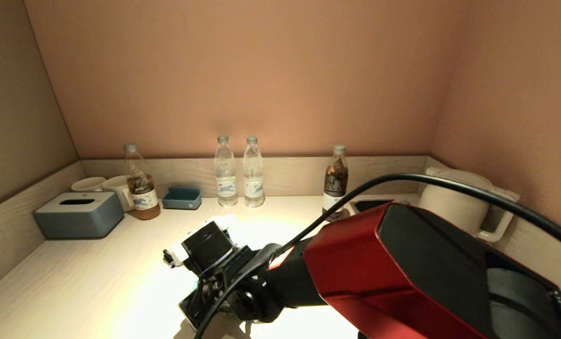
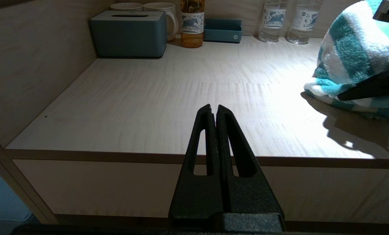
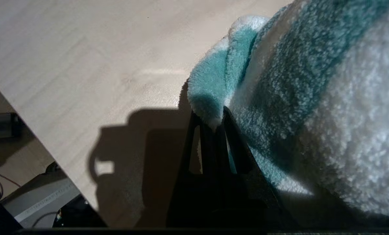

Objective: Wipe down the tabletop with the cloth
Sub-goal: Sweep the stains on the table

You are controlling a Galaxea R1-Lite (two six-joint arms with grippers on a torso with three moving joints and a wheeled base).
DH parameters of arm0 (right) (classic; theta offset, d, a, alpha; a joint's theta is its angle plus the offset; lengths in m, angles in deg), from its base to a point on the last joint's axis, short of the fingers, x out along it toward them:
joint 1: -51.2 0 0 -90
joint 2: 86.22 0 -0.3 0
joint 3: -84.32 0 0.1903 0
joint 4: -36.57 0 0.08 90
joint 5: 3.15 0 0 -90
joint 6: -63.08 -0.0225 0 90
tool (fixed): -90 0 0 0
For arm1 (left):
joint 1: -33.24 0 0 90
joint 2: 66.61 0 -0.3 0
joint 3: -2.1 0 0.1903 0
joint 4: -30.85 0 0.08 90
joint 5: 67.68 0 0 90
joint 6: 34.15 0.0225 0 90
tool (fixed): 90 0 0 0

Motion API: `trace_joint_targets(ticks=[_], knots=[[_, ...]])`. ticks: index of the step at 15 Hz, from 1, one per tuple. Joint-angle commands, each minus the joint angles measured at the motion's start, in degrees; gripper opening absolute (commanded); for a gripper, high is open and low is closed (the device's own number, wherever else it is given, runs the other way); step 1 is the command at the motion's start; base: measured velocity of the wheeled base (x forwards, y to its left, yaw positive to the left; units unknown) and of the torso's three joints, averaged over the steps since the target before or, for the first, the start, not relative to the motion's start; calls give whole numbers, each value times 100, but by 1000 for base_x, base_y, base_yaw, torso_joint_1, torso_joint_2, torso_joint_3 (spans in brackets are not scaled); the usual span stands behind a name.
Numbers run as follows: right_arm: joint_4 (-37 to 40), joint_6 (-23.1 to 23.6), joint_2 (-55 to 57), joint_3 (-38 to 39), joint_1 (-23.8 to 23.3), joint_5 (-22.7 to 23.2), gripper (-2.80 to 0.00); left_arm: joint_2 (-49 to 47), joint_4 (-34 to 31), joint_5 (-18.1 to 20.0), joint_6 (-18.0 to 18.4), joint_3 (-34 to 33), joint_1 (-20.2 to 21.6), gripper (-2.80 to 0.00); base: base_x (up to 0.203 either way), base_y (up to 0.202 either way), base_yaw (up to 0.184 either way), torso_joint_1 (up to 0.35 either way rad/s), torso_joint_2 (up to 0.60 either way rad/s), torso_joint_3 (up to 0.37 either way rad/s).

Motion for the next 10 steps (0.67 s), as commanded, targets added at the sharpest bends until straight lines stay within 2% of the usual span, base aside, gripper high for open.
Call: trace_joint_targets(ticks=[1,6,10], knots=[[-26,-4,-414,400,19,-12,-280,-4,5,-4,-2,0,3,-280,0,0,0,0,0,0],[-55,-93,-749,797,-197,-12,-280,-4,5,-4,-2,0,3,-280,0,0,0,0,0,0],[-84,-97,-642,877,-622,15,-280,-4,5,-4,-2,0,3,-280,0,0,0,0,0,0]])
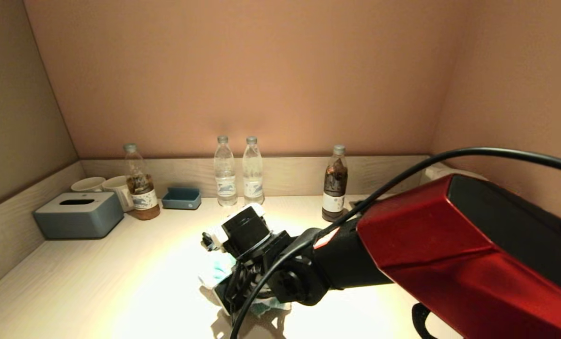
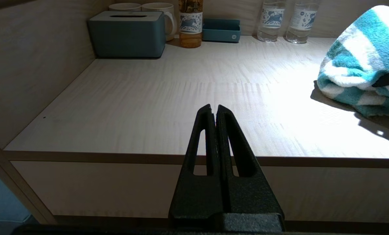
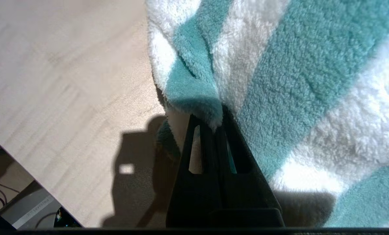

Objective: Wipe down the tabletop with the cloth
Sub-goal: Sweep the stains on the table

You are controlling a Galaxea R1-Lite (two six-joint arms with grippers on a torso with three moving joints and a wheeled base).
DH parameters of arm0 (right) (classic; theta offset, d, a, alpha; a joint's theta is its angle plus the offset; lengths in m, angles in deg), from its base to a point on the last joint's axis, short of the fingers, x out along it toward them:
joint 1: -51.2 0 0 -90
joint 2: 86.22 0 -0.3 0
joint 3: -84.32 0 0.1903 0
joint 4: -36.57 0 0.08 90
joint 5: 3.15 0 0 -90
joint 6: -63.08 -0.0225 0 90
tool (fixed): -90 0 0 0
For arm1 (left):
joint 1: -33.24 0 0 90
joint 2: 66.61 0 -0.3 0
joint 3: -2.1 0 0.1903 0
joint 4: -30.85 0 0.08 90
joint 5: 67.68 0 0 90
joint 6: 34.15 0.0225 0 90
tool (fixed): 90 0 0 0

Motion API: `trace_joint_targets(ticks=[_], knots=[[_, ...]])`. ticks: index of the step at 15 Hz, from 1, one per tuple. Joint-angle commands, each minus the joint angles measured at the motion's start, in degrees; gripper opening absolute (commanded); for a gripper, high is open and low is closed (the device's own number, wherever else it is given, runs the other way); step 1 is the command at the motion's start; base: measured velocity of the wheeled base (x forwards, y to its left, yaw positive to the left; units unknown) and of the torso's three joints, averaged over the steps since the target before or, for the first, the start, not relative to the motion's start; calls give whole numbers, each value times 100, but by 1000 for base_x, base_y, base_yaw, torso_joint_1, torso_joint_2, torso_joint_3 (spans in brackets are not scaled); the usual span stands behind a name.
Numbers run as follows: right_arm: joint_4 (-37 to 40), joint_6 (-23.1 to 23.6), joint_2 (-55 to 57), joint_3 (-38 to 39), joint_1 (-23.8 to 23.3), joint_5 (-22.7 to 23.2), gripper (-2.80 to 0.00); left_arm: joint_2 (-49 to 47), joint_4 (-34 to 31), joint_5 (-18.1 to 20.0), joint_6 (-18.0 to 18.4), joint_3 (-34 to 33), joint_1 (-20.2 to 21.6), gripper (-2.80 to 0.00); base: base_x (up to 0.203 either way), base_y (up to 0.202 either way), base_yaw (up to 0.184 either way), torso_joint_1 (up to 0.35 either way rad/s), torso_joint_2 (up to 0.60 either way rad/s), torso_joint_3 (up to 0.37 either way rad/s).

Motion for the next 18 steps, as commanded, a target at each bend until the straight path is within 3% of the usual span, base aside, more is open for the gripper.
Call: trace_joint_targets(ticks=[1,7,15,18], knots=[[-43,-8,103,-36,-199,11,-280,-4,2,-4,-2,0,3,-280,0,0,0,0,0,0],[-402,19,806,-781,-602,-20,-280,-4,2,-4,-2,0,3,-280,0,0,0,0,0,0],[-367,-114,1229,-844,-559,6,-280,-4,2,-4,-2,0,3,-280,0,0,0,0,0,0],[-359,-272,1194,-826,-489,261,-280,-4,2,-4,-2,0,3,-280,0,0,0,0,0,0]])
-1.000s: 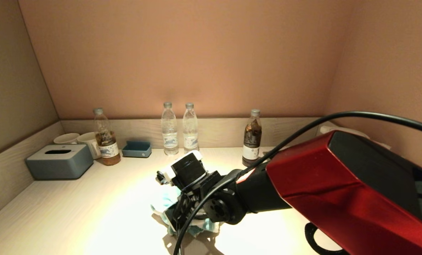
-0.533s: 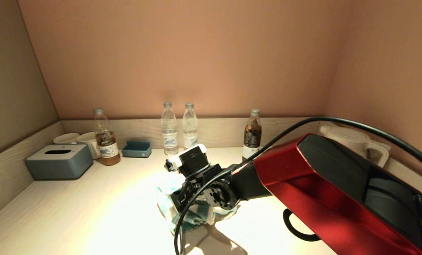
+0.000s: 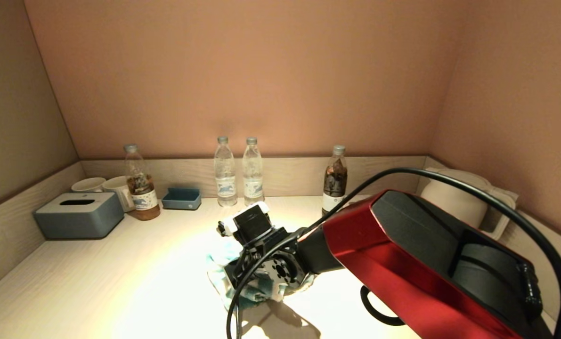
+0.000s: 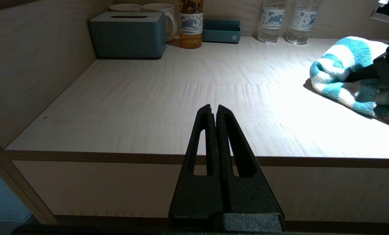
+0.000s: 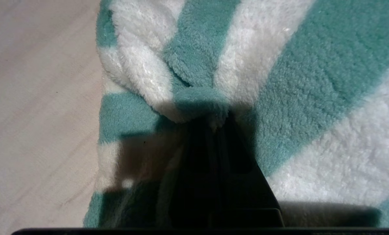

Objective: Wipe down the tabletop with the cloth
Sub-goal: Sweep the stains on the table

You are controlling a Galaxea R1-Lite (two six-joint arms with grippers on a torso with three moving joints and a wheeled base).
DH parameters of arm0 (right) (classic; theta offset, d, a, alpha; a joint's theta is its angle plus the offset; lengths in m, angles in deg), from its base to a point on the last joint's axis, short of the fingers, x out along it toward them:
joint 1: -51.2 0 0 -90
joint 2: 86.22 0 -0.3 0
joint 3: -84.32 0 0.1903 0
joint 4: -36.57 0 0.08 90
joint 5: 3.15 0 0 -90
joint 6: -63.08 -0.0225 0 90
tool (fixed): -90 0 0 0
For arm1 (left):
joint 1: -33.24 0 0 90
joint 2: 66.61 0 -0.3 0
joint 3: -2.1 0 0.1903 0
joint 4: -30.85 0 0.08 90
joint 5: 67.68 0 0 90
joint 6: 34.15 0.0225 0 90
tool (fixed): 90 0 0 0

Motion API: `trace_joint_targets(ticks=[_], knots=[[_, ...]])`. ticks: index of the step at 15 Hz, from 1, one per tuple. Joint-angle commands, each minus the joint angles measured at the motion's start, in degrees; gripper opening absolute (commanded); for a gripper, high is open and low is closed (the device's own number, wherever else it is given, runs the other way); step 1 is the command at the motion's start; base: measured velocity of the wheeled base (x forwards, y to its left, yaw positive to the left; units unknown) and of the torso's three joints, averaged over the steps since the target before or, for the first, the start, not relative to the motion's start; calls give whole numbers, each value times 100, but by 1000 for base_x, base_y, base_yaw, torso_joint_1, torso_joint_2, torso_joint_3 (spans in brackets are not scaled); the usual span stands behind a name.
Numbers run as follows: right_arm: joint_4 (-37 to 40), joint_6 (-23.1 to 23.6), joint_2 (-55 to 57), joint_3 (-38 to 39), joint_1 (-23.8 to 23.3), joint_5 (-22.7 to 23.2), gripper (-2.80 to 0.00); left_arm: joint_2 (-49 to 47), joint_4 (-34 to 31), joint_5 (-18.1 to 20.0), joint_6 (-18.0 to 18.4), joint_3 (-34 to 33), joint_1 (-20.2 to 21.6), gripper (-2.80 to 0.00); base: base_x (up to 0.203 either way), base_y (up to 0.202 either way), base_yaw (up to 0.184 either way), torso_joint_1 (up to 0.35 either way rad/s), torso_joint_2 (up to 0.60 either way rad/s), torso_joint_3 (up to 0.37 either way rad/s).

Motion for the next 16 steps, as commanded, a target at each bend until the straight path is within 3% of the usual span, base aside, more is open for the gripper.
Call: trace_joint_targets(ticks=[1,3,11,16], knots=[[32,-100,34,11,35,205,-280,-4,2,-2,-2,0,3,-280,0,0,0,0,0,0],[147,-250,-138,3,207,496,-280,-4,2,-2,-2,0,3,-280,0,0,0,0,0,0],[362,-522,-488,-6,629,903,-280,-4,2,-2,-2,0,3,-280,0,0,0,0,0,0],[436,-522,-700,39,553,825,-280,-4,2,-2,-2,0,3,-280,0,0,0,0,0,0]])
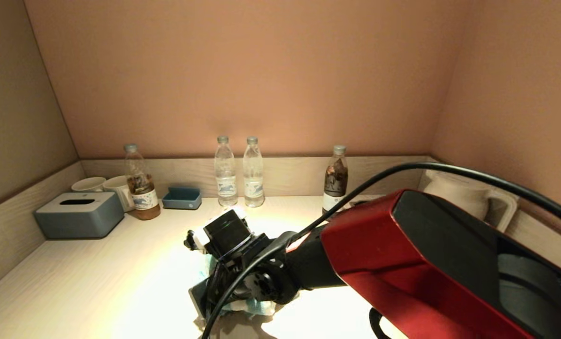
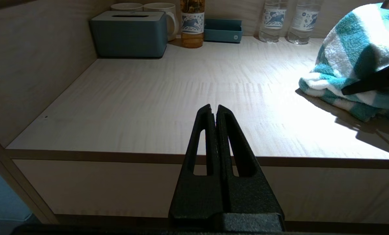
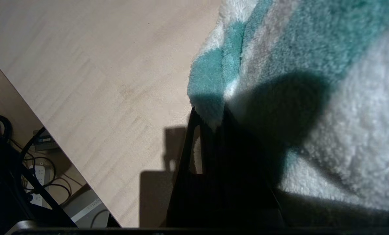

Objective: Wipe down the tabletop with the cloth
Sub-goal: Sweep the stains on the table

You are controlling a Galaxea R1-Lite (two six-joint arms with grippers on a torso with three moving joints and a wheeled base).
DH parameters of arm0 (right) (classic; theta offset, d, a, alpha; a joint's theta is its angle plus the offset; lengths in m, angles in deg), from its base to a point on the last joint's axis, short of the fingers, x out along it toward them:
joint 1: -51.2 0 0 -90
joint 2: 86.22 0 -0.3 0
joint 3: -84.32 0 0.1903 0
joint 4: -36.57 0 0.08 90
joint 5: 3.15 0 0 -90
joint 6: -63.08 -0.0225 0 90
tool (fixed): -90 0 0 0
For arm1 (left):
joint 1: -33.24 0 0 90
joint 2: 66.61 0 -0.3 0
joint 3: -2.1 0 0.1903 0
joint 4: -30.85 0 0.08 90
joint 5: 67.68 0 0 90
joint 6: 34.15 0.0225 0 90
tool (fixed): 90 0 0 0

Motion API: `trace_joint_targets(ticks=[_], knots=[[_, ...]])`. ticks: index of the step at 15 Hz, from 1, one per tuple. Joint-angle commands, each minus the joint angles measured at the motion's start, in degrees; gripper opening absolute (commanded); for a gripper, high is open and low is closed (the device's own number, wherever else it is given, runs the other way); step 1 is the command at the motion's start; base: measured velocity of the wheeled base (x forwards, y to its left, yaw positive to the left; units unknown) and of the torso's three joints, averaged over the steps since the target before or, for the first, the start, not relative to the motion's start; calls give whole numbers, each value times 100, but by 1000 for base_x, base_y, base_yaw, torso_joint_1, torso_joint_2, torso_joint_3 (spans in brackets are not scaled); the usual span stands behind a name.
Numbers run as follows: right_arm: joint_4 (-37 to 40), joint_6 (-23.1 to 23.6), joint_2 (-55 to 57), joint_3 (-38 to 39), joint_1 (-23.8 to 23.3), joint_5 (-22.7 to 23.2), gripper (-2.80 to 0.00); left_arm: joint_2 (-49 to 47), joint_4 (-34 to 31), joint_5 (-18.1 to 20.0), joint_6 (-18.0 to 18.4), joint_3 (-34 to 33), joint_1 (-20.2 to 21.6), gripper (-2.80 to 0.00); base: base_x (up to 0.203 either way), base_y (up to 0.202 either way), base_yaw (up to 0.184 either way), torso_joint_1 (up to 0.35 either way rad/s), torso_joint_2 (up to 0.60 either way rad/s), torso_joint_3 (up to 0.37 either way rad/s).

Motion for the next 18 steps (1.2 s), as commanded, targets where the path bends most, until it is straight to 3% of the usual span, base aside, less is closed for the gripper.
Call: trace_joint_targets(ticks=[1,4,9,11,18], knots=[[-10,11,-165,17,-165,-236,-280,-4,3,0,-2,0,3,-280,0,0,0,0,0,0],[-10,15,-162,16,-246,-290,-280,-4,3,0,-2,0,3,-280,0,0,0,0,0,0],[-10,13,-91,-11,-980,-382,-280,-4,3,0,-2,0,3,-280,0,0,0,0,0,0],[-10,12,-71,-18,-1012,-386,-280,-4,3,0,-2,0,3,-280,0,0,0,0,0,0],[-104,-86,-447,1494,-1281,-388,-280,-4,3,0,-2,0,3,-280,0,0,0,0,0,0]])
